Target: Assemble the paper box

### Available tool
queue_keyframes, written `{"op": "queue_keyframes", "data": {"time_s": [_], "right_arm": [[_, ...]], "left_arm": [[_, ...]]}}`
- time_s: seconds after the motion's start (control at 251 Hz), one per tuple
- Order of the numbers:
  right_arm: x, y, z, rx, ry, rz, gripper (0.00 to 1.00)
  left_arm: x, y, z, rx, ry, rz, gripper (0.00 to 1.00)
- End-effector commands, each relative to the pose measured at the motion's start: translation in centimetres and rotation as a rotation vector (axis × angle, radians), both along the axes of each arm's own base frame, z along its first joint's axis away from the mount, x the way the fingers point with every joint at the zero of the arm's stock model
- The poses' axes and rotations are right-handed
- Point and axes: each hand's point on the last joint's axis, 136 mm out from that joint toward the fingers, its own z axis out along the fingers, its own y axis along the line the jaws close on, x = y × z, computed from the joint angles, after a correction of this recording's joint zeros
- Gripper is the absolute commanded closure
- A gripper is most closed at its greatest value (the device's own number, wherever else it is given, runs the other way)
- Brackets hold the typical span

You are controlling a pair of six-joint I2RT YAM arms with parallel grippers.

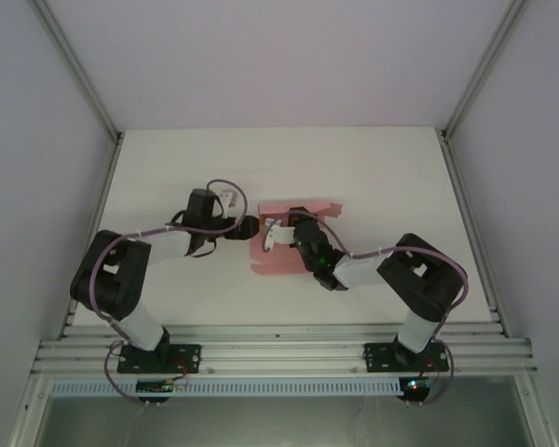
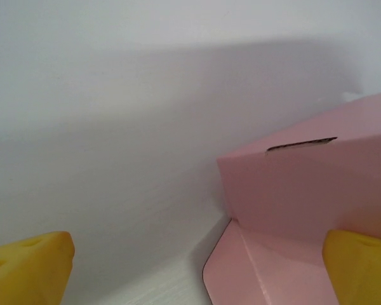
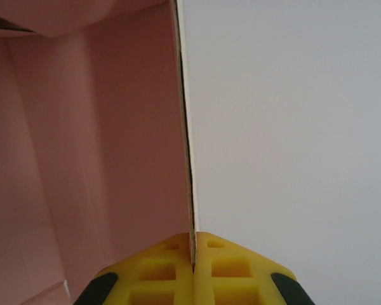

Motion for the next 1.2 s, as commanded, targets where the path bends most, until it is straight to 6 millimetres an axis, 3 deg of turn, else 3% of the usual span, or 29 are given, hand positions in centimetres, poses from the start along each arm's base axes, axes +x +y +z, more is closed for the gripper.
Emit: {"op": "queue_keyframes", "data": {"time_s": [0.0, 0.235, 0.359, 0.463, 0.671, 0.95, 1.197], "right_arm": [[0.0, 0.1, 1.9, 0.078, -0.029, -0.011, 1.00], [0.3, -0.7, 1.2, 0.061, -0.009, -0.030, 1.00], [0.3, -1.0, 0.7, 0.052, 0.006, -0.034, 1.00], [0.3, -1.1, 0.2, 0.052, 0.019, -0.042, 1.00], [0.3, -0.9, -0.6, 0.053, 0.063, -0.041, 1.00], [0.3, -1.1, -1.6, 0.042, 0.098, -0.048, 1.00], [0.7, -0.8, -1.8, 0.041, 0.106, -0.053, 1.00]], "left_arm": [[0.4, -0.8, 0.6, 0.001, -0.023, -0.019, 0.00], [-1.2, 2.1, 0.1, 0.126, -0.044, 0.035, 0.01], [-2.0, 2.8, -0.2, 0.164, -0.074, 0.019, 0.16], [-2.2, 1.6, -0.1, 0.132, -0.100, -0.059, 0.23], [-0.5, -0.8, 0.6, 0.052, -0.174, -0.131, 0.28], [0.6, -3.0, 2.2, -0.027, -0.285, -0.188, 0.28], [0.8, -3.9, 1.3, -0.013, -0.300, -0.233, 0.30]]}}
